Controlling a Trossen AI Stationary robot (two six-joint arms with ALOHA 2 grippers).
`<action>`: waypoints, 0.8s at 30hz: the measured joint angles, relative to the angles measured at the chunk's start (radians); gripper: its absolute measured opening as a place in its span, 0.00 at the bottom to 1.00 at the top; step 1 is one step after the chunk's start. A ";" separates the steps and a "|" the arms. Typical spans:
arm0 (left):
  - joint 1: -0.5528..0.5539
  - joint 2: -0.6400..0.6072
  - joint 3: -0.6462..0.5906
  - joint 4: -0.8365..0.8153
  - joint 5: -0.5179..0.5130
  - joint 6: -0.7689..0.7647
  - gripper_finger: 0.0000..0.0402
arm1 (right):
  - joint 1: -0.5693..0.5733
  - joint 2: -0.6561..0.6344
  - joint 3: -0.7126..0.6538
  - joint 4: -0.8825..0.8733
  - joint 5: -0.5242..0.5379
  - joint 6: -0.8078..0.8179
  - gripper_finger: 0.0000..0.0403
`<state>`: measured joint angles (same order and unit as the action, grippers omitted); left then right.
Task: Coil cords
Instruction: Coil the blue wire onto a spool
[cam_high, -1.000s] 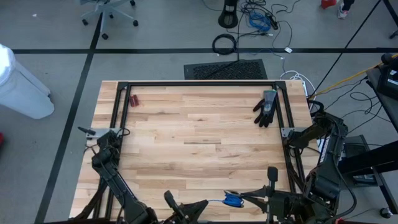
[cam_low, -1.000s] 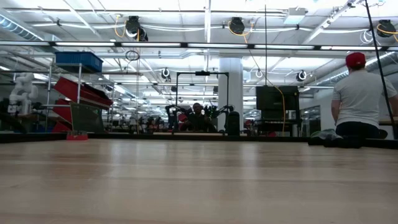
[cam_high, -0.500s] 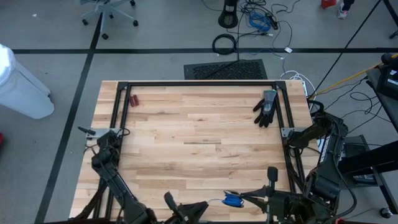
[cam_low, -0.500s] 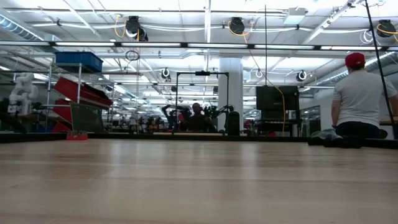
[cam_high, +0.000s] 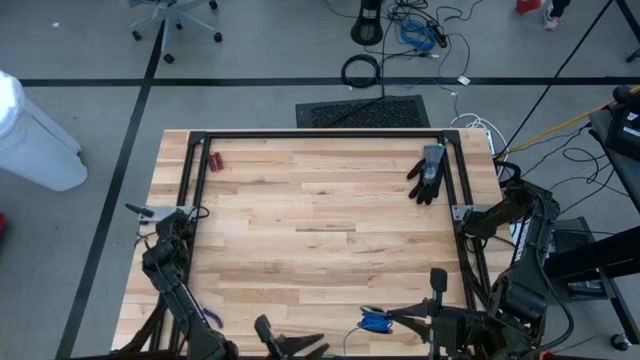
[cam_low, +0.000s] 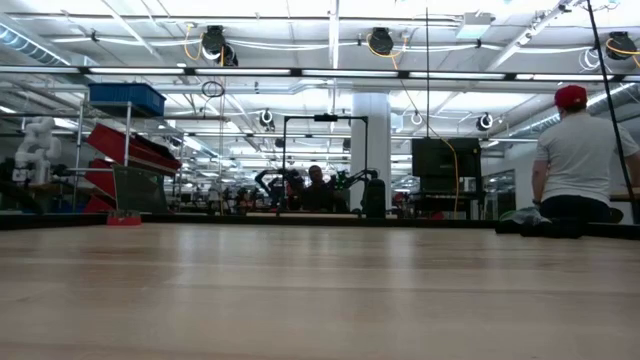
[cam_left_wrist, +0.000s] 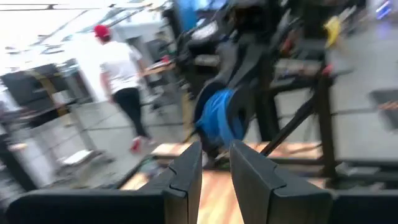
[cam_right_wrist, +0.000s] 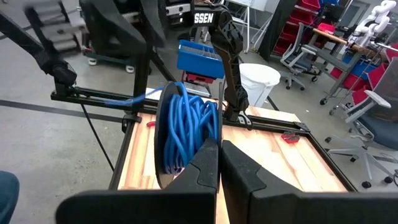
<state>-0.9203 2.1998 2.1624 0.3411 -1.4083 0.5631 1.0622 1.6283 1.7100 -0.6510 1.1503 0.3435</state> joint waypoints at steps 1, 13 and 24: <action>0.001 0.000 0.001 0.012 0.034 -0.007 0.22 | 0.000 0.000 0.000 0.000 0.000 0.000 0.00; 0.055 0.004 0.000 -0.051 0.189 -0.154 0.39 | 0.000 0.000 0.000 0.000 0.000 0.000 0.00; 0.084 0.005 0.000 -0.129 0.184 -0.245 0.43 | 0.000 0.000 0.000 0.000 -0.001 0.000 0.00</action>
<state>-0.8365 2.2045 2.1626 0.2118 -1.2247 0.3186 1.0622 1.6284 1.7103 -0.6506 1.1496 0.3436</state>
